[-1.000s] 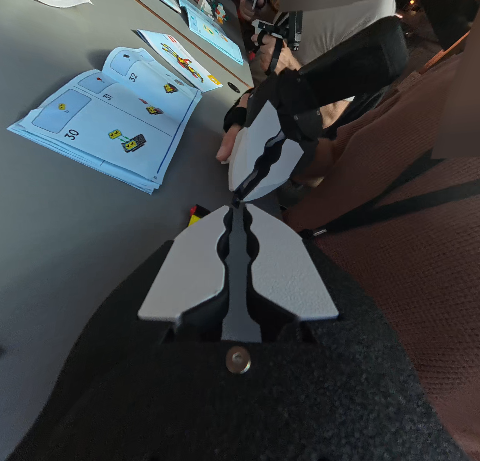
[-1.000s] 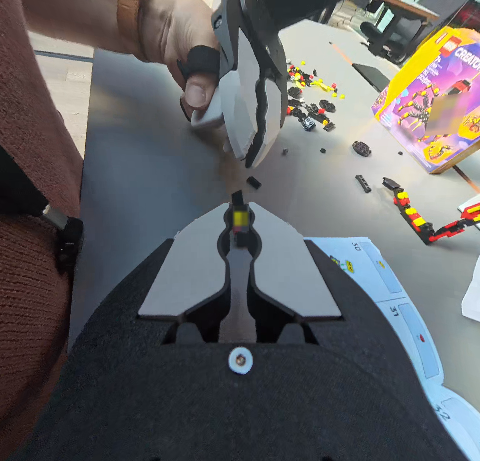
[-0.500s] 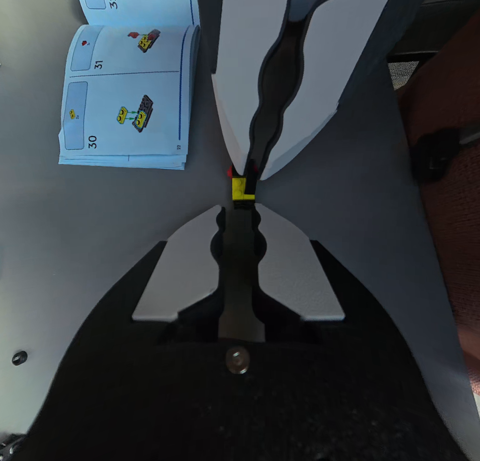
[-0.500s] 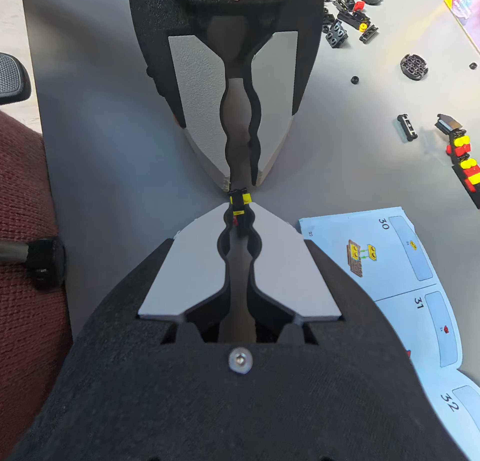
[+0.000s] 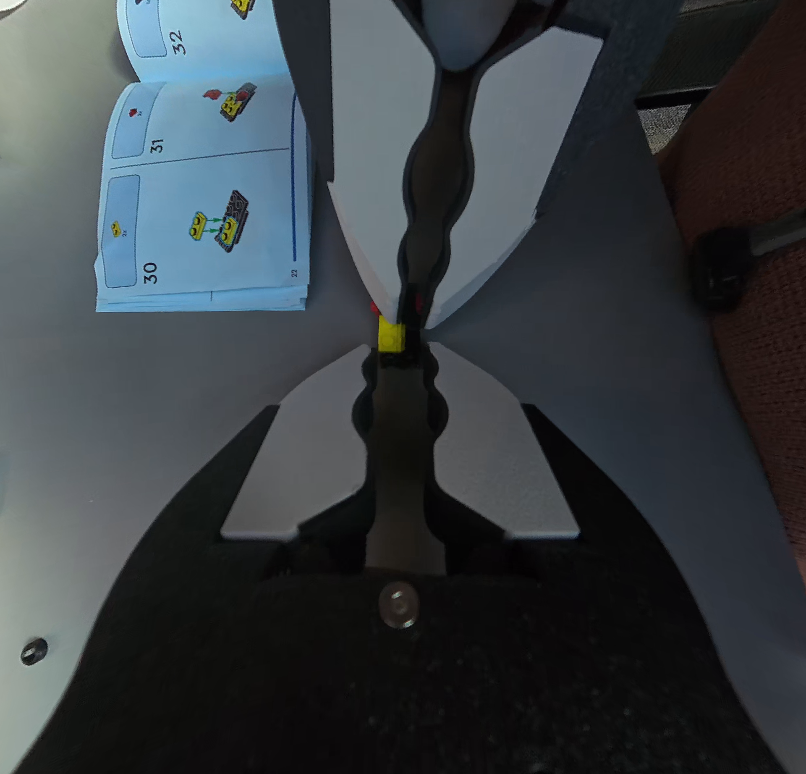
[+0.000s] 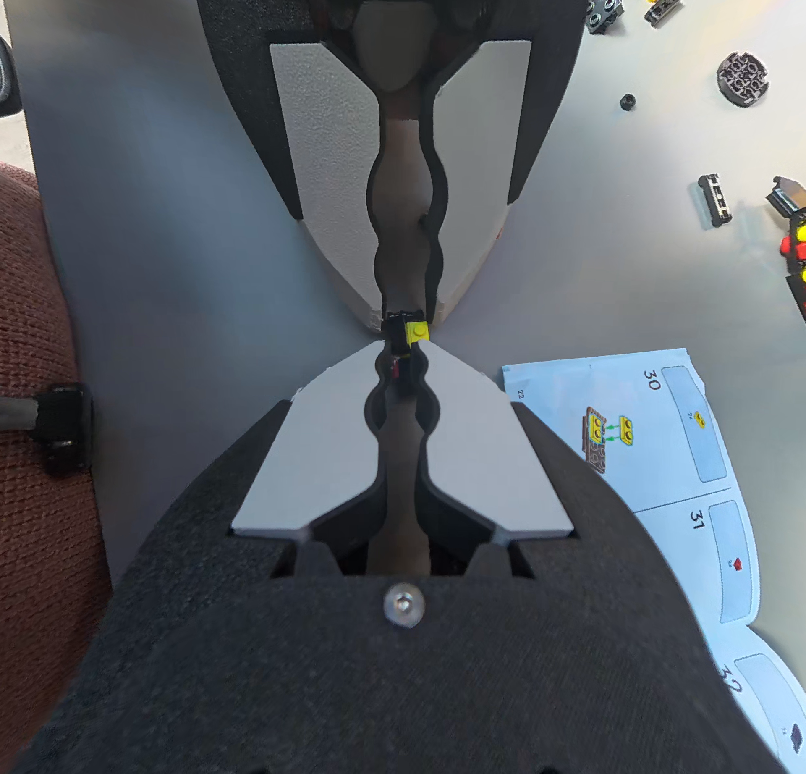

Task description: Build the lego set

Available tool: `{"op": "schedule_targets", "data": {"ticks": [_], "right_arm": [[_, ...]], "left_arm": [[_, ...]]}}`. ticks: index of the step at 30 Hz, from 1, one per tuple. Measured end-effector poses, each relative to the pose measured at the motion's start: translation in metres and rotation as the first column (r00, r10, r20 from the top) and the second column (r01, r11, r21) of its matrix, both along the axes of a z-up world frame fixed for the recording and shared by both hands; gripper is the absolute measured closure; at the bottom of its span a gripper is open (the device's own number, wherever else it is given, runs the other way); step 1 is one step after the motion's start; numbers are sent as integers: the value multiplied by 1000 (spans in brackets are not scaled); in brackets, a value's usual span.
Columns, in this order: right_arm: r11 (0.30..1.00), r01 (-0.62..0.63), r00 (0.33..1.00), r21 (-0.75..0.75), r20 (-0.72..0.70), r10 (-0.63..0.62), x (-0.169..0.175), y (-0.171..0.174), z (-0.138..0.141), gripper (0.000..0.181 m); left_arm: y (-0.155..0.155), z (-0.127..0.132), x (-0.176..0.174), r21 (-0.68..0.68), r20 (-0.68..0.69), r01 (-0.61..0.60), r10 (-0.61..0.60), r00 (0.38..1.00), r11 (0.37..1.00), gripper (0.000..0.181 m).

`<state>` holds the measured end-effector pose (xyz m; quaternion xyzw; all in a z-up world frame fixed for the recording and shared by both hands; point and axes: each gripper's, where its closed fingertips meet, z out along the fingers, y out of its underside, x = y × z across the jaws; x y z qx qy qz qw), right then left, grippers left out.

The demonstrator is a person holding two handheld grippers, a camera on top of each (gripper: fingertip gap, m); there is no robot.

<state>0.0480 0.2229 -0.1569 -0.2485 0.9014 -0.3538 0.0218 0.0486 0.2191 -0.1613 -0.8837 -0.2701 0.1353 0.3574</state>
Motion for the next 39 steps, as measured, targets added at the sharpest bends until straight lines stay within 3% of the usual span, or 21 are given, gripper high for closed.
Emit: {"op": "schedule_targets", "data": {"ticks": [1, 30, 35, 39], "right_arm": [[1000, 1, 1000, -1, 4, -1, 0, 0, 1, 173], [998, 52, 999, -48, -3, -52, -12, 6, 11, 169], [990, 107, 993, -91, 68, -101, -26, 7, 14, 177], [994, 80, 996, -69, 52, -77, -21, 11, 8, 181]], "left_arm": [[0, 0, 0, 4, -1, 0, 0, 1000, 1000, 161], [0, 14, -7, 34, -33, -18, 19, 999, 999, 163], [3, 26, -13, 147, -22, -72, 76, 997, 987, 181], [6, 15, -10, 71, -1, -49, 49, 999, 996, 181]]}}
